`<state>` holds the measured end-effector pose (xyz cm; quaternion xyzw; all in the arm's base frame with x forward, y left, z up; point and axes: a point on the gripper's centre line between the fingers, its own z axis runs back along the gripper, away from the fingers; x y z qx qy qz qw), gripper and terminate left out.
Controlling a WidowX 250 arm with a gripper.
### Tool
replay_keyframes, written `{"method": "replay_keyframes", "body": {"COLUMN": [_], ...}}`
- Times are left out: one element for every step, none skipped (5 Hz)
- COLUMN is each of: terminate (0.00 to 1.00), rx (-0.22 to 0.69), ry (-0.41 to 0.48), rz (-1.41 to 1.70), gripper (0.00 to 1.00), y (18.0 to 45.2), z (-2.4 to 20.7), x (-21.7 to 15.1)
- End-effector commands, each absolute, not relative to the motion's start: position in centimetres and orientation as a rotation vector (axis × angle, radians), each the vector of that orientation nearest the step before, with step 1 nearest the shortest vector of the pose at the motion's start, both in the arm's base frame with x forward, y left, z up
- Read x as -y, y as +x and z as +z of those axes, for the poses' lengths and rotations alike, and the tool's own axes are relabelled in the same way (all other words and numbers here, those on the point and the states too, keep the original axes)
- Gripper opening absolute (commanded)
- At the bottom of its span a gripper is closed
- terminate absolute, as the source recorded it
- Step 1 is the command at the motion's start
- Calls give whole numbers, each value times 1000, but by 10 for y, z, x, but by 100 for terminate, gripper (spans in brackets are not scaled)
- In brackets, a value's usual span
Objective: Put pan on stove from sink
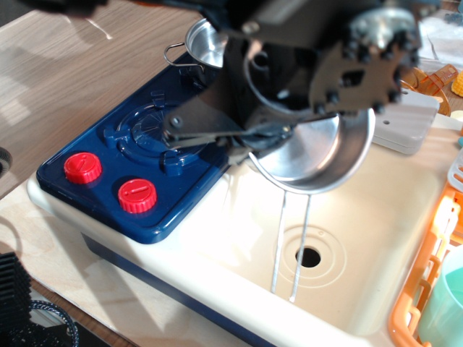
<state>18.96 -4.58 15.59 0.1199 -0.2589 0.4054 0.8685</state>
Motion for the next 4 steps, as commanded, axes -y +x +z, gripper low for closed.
{"method": "replay_keyframes", "body": {"terminate": [0,0,0,100], "rx": [499,387,328,269], "ry": [297,255,202,145], "rz": [804,807,813,794], "gripper": [0,0,0,0], "y": [181,176,168,167], "z": [203,211,200,187], "x": [14,-5,-21,-39]}}
